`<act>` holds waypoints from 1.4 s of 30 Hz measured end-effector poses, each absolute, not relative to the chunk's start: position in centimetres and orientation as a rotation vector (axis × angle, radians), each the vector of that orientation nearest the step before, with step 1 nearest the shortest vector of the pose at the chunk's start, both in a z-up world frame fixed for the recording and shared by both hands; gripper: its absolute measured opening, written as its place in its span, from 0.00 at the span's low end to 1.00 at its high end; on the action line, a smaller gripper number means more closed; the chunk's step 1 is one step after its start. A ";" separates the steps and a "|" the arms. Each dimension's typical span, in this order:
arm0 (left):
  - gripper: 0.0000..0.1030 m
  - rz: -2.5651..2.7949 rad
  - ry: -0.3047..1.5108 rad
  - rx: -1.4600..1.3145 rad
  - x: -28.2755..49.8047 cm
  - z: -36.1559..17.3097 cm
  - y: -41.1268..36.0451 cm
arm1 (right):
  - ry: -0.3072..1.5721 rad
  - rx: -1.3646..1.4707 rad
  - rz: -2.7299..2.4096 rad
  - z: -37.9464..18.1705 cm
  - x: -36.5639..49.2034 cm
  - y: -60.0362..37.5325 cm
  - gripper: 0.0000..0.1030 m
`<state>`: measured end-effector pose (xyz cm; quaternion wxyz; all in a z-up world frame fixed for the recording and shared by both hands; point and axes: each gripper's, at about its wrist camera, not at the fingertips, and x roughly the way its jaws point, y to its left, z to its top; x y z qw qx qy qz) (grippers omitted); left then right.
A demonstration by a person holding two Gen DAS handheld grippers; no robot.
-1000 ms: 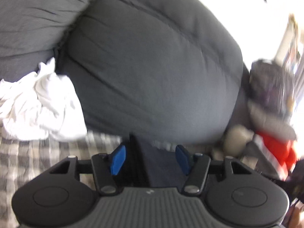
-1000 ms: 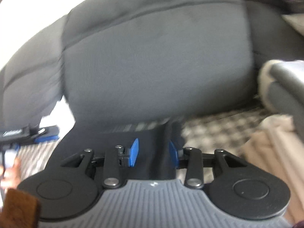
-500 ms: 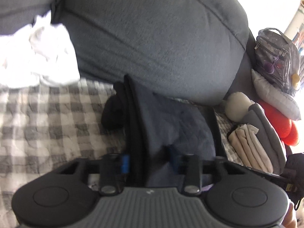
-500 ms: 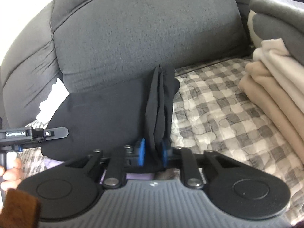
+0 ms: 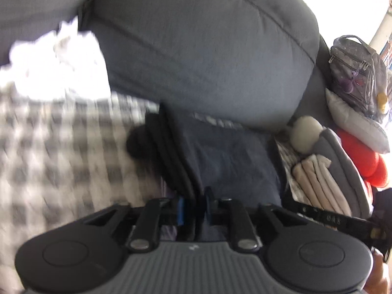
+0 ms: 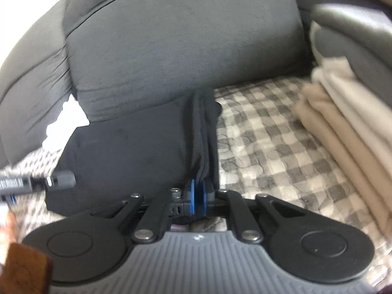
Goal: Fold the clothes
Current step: 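Lower the folded T-shirt with both grippers beside the beige clothes stack, then open both grippers to release the folded T-shirt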
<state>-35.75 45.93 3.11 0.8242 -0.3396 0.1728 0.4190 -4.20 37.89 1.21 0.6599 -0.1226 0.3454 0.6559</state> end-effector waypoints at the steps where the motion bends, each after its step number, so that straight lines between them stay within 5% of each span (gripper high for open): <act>1: 0.46 0.921 0.354 -0.692 -36.1 3.7 45.7 | 0.772 -0.287 1.481 1.4 -4.3 37.9 0.13; 12: 0.48 0.956 0.371 -0.559 -32.3 5.0 45.5 | 0.496 -0.245 1.614 4.4 -7.6 37.1 0.17; 24: 0.31 0.971 0.443 -0.471 -29.3 2.4 46.0 | 0.587 -0.324 1.603 0.3 -8.4 41.5 0.15; 42: 0.30 0.999 0.444 -0.381 -28.5 1.7 45.3 | 0.547 -0.329 1.504 0.4 -7.9 41.4 0.15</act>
